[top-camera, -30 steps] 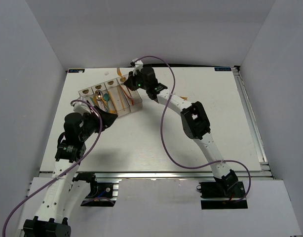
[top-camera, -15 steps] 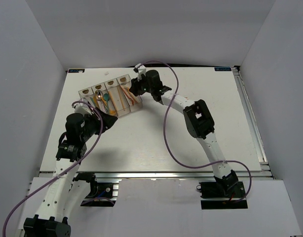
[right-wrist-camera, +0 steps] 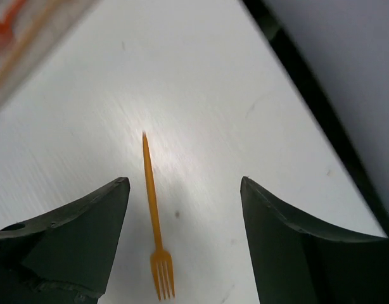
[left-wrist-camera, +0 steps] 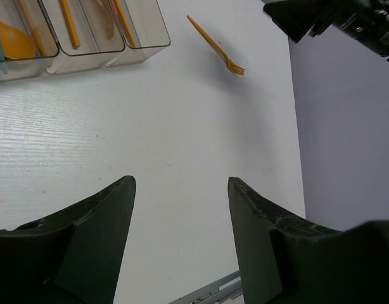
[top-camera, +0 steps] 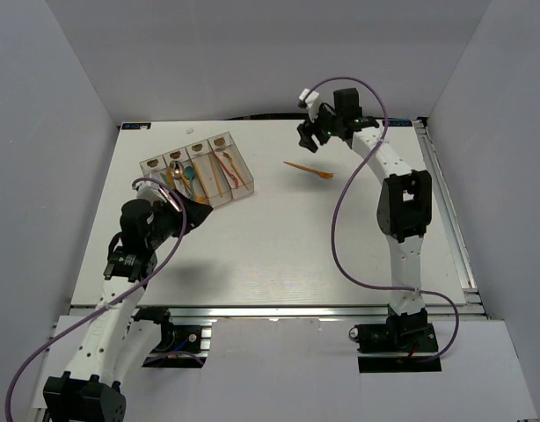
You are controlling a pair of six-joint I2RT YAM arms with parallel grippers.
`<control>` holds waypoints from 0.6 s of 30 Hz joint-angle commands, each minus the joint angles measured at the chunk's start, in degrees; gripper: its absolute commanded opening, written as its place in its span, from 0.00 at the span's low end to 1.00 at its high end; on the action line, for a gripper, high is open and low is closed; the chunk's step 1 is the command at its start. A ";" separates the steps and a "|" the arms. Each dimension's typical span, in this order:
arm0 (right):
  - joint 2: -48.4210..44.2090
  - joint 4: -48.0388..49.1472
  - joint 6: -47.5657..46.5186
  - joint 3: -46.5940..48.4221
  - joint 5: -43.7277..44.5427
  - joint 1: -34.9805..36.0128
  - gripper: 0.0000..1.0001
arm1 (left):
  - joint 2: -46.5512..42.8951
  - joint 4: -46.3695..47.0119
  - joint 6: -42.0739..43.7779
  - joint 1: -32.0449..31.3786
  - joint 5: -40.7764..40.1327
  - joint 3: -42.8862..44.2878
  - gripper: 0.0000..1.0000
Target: Sort the eating utensils into containers
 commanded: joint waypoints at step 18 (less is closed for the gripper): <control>14.48 -20.40 -18.30 5.86 3.22 -3.06 0.64 | 4.51 5.79 -4.92 0.06 5.18 -1.32 0.71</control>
